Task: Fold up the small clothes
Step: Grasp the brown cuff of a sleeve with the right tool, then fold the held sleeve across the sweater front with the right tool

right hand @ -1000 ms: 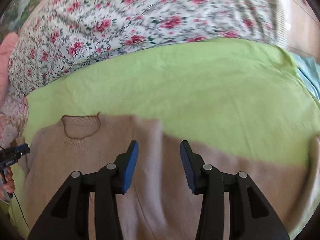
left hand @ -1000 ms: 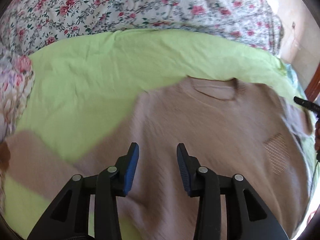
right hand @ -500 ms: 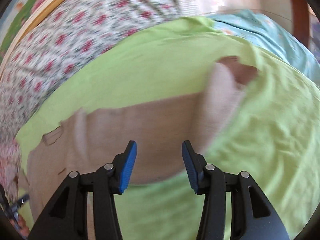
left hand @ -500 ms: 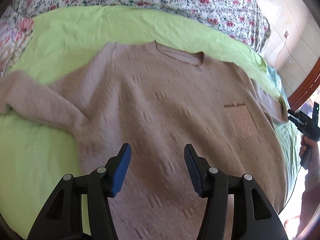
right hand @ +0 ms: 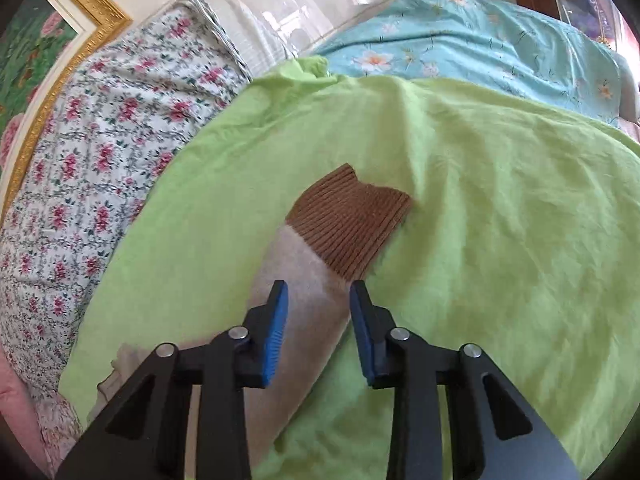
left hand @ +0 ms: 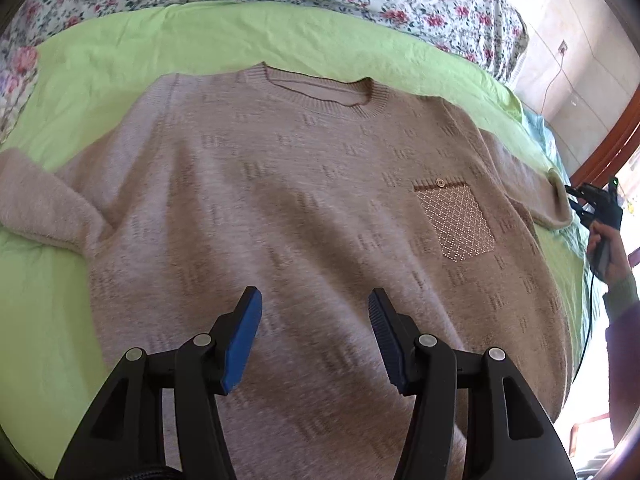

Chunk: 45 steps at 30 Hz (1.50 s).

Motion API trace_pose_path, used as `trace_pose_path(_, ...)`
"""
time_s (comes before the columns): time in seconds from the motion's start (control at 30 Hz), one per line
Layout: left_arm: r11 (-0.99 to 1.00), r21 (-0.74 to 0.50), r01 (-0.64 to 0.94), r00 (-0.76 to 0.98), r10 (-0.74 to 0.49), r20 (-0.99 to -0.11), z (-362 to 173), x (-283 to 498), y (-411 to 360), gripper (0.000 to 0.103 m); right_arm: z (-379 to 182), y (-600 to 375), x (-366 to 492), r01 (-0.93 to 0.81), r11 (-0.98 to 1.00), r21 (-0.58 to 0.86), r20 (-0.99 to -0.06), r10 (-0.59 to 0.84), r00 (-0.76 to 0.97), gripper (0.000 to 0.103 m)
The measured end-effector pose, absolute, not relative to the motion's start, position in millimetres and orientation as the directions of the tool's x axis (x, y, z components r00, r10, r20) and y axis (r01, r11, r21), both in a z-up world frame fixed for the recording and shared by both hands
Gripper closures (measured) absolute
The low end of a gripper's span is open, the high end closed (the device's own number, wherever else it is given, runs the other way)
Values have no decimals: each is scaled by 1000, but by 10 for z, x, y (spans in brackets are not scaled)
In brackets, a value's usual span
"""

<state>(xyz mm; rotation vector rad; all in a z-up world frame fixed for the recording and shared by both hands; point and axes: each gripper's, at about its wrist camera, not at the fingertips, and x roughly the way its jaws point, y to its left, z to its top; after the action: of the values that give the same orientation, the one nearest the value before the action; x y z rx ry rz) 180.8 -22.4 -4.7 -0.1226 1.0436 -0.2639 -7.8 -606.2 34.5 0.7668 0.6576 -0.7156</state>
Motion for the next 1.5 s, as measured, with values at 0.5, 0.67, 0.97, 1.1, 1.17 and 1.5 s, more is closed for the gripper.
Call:
trace_pose_path(0.5, 946, -281, 160, 453, -323, -831, -136, 1748, -192, 46, 969, -5002, 300, 526, 741, 417, -599, -212, 772, 97)
trace_pose_path(0.67, 945, -299, 130, 469, -325, -821, -94, 1610, 43, 46, 980, -3901, 956, 258, 850, 460, -588, 74, 805, 97)
trace_pose_path(0.97, 929, -364, 62, 498, -345, -796, -65, 1456, 561, 45, 486, -1975, 1871, -54, 831, 554, -597, 441, 671, 97)
trace_pose_path(1.1, 925, -374, 65, 518, -351, -780, -6, 1445, 686, 45, 173, -1341, 2099, -114, 825, 554, -637, 508, 579, 97)
trace_pose_path(1.17, 921, -384, 65, 526, -359, -771, 21, 1464, 724, 45, 28, -1109, 2190, -139, 820, 556, -656, 535, 533, 96)
trace_pose_path(1.5, 916, -389, 94, 514, -379, -769, -27, 1885, 614, 42, -93, -1078, 2134, -135, 771, 622, -630, 596, 498, 60)
